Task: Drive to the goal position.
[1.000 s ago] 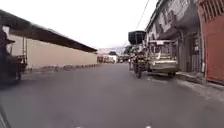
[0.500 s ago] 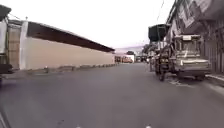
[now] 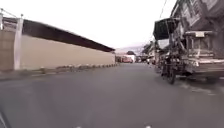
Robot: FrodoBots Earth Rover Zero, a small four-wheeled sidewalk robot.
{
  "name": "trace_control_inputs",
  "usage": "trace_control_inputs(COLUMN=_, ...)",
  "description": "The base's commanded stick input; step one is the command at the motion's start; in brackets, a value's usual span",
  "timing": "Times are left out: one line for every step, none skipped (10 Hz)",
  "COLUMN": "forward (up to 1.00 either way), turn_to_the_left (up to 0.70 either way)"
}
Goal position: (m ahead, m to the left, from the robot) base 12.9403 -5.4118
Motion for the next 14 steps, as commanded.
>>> trace_control_inputs(forward=1.00, turn_to_the_left=0.00)
trace_control_inputs(forward=1.00, turn_to_the_left=0.00)
trace_control_inputs(forward=1.00, turn_to_the_left=0.00)
trace_control_inputs(forward=1.00, turn_to_the_left=-0.08)
trace_control_inputs(forward=1.00, turn_to_the_left=-0.27)
trace_control_inputs(forward=1.00, turn_to_the_left=-0.26)
trace_control_inputs(forward=1.00, turn_to_the_left=-0.25)
trace_control_inputs(forward=1.00, turn_to_the_left=-0.07)
trace_control_inputs(forward=1.00, turn_to_the_left=0.00)
trace_control_inputs(forward=1.00, turn_to_the_left=-0.24)
trace_control_inputs(forward=1.00, turn_to_the_left=-0.28)
trace_control_inputs(forward=1.00, turn_to_the_left=-0.10)
trace_control_inputs(forward=1.00, turn_to_the_left=0.00)
trace_control_inputs(forward=1.00, turn_to_the_left=0.00)
